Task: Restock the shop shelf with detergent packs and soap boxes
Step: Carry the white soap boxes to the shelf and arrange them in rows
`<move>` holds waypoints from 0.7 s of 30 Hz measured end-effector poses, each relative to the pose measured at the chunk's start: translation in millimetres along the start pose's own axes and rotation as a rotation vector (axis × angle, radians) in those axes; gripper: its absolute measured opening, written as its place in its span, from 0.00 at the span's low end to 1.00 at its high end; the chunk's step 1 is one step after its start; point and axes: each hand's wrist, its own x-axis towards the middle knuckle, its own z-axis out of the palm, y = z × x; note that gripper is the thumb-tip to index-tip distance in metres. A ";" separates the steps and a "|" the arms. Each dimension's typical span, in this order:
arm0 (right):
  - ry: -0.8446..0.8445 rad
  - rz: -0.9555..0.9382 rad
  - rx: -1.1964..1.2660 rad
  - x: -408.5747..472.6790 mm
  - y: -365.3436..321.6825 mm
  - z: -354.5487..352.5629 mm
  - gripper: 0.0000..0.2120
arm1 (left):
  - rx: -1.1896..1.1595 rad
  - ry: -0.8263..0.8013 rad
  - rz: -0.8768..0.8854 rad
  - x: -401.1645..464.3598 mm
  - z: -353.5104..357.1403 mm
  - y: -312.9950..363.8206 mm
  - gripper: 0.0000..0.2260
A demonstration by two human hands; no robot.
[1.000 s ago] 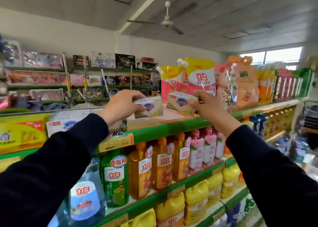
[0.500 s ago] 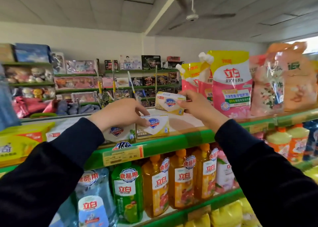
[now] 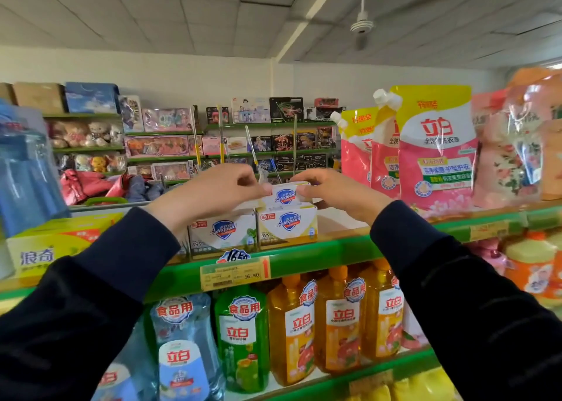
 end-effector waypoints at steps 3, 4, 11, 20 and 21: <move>-0.073 0.035 -0.001 -2.2 -3.6 1.3 0.15 | -0.036 0.061 -0.018 -3.4 -3.5 1.4 0.19; -0.101 0.050 -0.001 -3.5 -3.7 2.5 0.16 | -0.037 0.035 -0.019 -4.1 -3.0 1.9 0.20; -0.116 0.109 0.104 -19.7 -1.5 4.0 0.22 | -0.014 -0.218 -0.024 -5.2 5.4 7.6 0.30; 0.003 0.135 -0.013 -38.7 -2.1 16.9 0.26 | 0.301 -0.329 -0.026 -2.9 8.9 15.6 0.37; 0.052 0.110 -0.033 -42.3 -4.3 17.3 0.27 | 0.297 -0.324 -0.036 -3.4 8.3 16.6 0.39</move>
